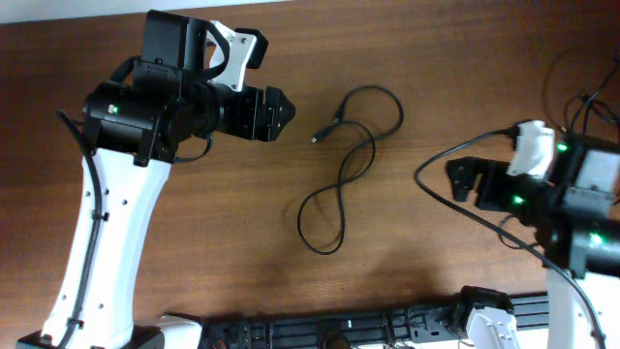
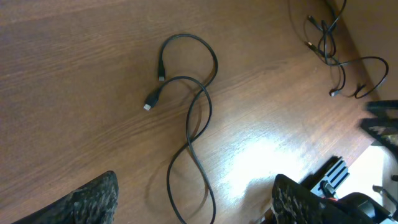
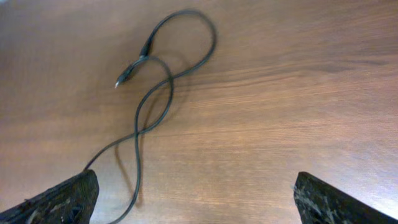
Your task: Untangle cables
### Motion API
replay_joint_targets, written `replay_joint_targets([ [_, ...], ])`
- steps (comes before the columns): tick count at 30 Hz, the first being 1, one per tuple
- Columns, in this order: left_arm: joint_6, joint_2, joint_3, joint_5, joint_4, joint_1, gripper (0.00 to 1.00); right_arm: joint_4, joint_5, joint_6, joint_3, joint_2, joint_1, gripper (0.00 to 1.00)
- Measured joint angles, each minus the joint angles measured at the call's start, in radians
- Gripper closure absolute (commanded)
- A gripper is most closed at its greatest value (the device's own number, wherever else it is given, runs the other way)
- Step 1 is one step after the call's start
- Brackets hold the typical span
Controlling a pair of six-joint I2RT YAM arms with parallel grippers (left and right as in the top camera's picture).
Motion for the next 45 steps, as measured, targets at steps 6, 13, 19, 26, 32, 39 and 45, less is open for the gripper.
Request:
replay_joint_targets([
  [6, 0.000, 0.000, 0.000, 0.000, 0.002, 0.000, 0.20, 0.109, -0.031, 0.000, -0.034, 0.158, 0.196, 0.01],
  [13, 0.000, 0.000, 0.000, 0.000, 0.003, 0.000, 0.19, 0.350, -0.044, 0.040, -0.034, 0.517, 0.368, 0.15],
  [19, 0.000, 0.000, 0.000, 0.000, 0.003, 0.000, 0.18, 0.508, -0.006, 0.191, -0.034, 0.697, 0.401, 0.17],
  [26, 0.000, 0.000, 0.000, 0.000, 0.003, 0.000, 0.18, 0.549, 0.098, 0.418, -0.035, 0.720, 0.421, 0.18],
  [32, 0.000, 0.000, 0.000, 0.000, 0.003, 0.000, 0.18, 0.568, 0.224, 0.527, -0.035, 0.729, 0.548, 0.21],
  [39, 0.000, 0.000, 0.000, 0.000, 0.003, 0.000, 0.18, 0.569, 0.322, 0.585, -0.035, 0.731, 0.599, 0.33],
  [45, 0.000, 0.000, 0.000, 0.000, 0.002, 0.000, 0.18, 0.571, 0.383, 0.592, -0.035, 0.731, 0.599, 0.34],
])
